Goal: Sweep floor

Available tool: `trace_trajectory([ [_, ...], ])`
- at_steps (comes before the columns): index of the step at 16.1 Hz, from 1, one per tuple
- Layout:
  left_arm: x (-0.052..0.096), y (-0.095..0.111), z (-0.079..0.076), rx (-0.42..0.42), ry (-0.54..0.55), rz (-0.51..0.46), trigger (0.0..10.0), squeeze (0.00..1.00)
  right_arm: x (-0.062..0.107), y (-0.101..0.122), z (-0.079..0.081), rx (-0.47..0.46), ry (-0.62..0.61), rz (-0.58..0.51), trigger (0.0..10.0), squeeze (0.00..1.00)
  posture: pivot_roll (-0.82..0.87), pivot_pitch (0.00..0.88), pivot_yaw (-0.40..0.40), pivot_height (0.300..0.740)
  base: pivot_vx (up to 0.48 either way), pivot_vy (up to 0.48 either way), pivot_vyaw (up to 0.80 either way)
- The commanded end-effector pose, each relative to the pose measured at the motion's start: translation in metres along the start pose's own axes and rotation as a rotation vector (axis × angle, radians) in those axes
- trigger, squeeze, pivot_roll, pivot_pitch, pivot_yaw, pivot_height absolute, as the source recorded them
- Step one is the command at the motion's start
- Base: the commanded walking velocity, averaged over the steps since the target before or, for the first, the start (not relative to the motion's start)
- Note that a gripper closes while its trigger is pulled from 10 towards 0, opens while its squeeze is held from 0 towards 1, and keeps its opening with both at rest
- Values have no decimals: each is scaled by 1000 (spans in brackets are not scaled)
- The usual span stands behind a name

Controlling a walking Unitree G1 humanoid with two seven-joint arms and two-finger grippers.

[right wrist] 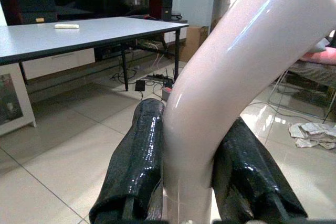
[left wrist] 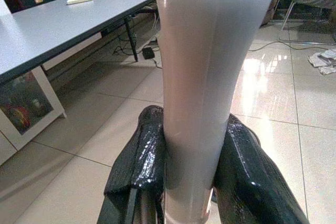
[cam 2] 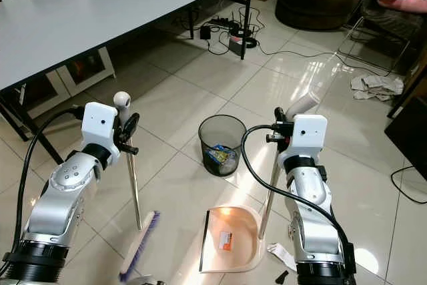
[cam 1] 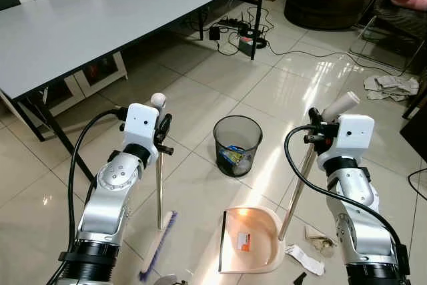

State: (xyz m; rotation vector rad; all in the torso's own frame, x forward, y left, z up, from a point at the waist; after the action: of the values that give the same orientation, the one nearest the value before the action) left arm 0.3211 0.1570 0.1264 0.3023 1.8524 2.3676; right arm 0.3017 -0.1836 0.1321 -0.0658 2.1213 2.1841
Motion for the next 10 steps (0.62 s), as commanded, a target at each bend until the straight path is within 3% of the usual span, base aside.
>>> trace_trajectory([
  [1, -2, 7, 1, -20, -4, -28, 10000, 0, -5, 12, 0, -7, 5, -40, 10000, 0, 44, 1, 29, 740, 0, 0, 0],
  [3, -5, 9, 3, -25, 4, -35, 10000, 0, -4, 12, 4, -22, 13, -50, 10000, 0, 48, 38, 30, 740, 0, 0, 0],
  [10, -7, 8, 3, -19, 21, -35, 10000, 0, -4, 12, 9, -40, 36, -63, 10000, 0, 44, 26, 23, 740, 0, 0, 0],
])
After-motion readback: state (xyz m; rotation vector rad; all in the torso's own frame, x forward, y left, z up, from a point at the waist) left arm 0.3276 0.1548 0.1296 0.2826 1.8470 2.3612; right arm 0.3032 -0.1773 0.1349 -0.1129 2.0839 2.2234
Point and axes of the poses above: a point about 5 cm out from each wrist's last joint towards the gripper, its own x axis pointing back from the gripper into the wrist, its own y axis along the axis of the wrist's last joint, z = x × y, the point moved 2 cm from there along -x, pointing out of the wrist towards the gripper, and after that the axes turned 4 degrees about -x, right-handed, at the moved point
